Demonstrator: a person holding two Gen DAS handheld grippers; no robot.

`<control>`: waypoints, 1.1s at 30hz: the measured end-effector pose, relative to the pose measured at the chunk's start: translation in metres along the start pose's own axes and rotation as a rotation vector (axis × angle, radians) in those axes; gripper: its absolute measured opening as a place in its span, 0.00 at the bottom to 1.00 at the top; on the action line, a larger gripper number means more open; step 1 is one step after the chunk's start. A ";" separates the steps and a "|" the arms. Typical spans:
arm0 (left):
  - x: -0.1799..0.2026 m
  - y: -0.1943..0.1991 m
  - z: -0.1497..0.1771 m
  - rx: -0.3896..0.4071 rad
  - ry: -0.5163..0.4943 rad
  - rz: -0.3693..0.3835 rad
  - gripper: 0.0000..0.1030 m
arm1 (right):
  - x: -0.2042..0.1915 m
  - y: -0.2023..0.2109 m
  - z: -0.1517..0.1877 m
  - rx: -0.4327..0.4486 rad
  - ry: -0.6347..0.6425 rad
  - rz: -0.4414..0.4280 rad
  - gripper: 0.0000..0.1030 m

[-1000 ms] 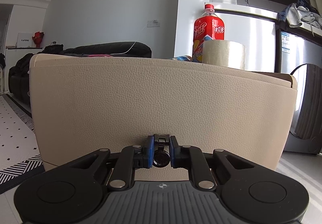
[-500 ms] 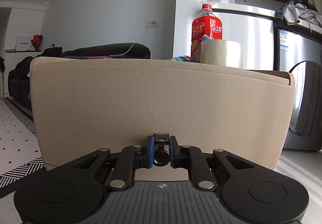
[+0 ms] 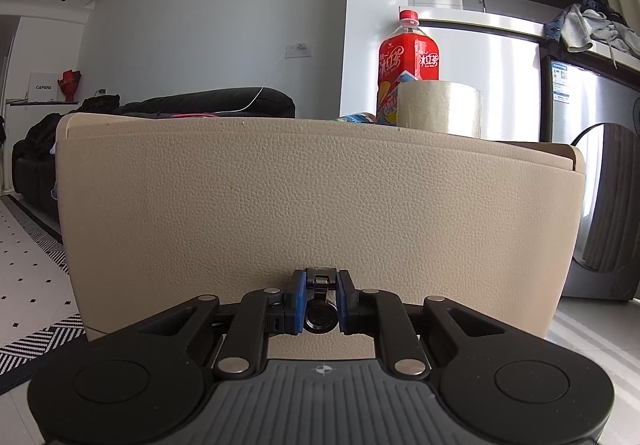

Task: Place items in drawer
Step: 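Pull the top drawer open with the right tool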

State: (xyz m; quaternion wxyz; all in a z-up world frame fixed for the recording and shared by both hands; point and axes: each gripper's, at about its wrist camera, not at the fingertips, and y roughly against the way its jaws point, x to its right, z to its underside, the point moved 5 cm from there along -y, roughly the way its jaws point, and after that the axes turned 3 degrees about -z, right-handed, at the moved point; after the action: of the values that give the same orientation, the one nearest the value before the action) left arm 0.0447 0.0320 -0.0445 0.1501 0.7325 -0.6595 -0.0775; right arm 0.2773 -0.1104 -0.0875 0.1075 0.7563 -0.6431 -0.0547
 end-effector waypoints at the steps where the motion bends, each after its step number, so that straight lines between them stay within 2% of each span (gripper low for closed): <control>1: 0.000 0.000 0.000 0.000 0.000 0.000 1.00 | 0.000 -0.001 0.000 0.000 -0.006 -0.001 0.16; 14: -0.001 0.001 0.000 0.005 0.001 -0.006 1.00 | 0.003 0.013 0.003 0.007 -0.026 -0.007 0.16; 33: -0.006 0.005 -0.013 0.037 0.002 -0.018 1.00 | 0.002 0.069 0.013 -0.006 -0.061 -0.033 0.16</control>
State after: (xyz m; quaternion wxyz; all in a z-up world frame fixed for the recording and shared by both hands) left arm 0.0434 0.0390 -0.0306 0.1365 0.7412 -0.6540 -0.0660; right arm 0.2089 -0.1243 -0.0838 0.0892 0.7643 -0.6335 -0.0813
